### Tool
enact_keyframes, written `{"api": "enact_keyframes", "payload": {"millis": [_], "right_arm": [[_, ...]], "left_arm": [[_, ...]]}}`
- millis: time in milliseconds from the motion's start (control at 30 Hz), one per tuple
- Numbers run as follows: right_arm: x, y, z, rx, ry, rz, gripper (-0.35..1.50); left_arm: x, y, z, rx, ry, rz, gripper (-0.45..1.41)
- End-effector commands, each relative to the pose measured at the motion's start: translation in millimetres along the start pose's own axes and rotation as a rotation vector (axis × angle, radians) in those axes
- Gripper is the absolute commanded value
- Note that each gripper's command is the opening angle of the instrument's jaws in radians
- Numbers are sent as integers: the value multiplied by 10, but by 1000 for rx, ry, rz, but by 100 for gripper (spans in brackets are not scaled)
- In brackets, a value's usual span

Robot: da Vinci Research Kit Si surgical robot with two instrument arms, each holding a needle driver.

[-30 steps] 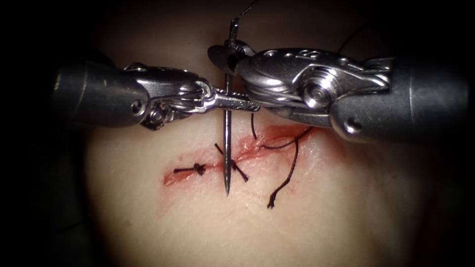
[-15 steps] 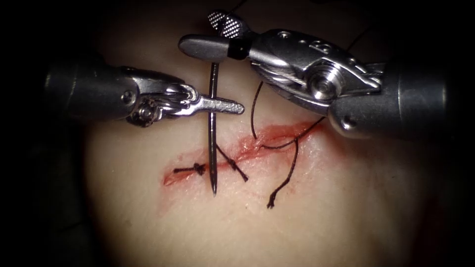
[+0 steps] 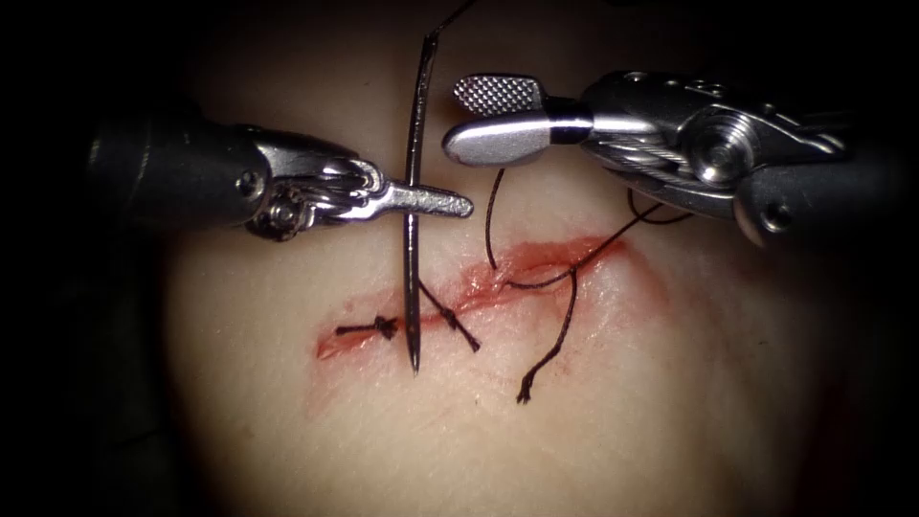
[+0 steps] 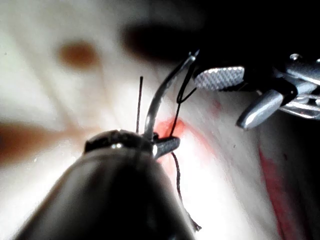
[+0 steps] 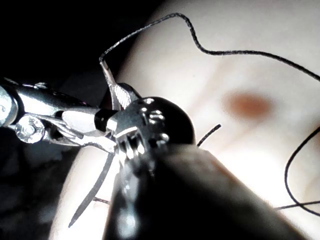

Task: Wound Closure

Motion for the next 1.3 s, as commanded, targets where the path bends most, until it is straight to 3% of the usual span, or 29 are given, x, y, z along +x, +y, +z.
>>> {"api": "enact_keyframes", "payload": {"millis": [33, 233, 433, 533, 767, 1300], "right_arm": [[4, 2, 4, -20, 8, 2, 125], [-4, 7, -1, -29, -34, 17, 121], [-14, 19, -2, -7, -50, 9, 121], [-14, 23, -3, -8, -50, 7, 121], [-14, 21, 1, -9, -49, 8, 121], [-11, 16, 5, -9, -48, -7, 121]], "left_arm": [[0, -3, 6, 0, 0, 8, -45], [1, 1, 5, -2, -1, 81, -45], [7, 14, 7, -17, 7, 361, -45], [7, 20, 9, -42, 20, 407, -43], [3, 23, 15, -53, 24, 429, -30], [3, 24, 15, -89, 30, 445, -32]]}}
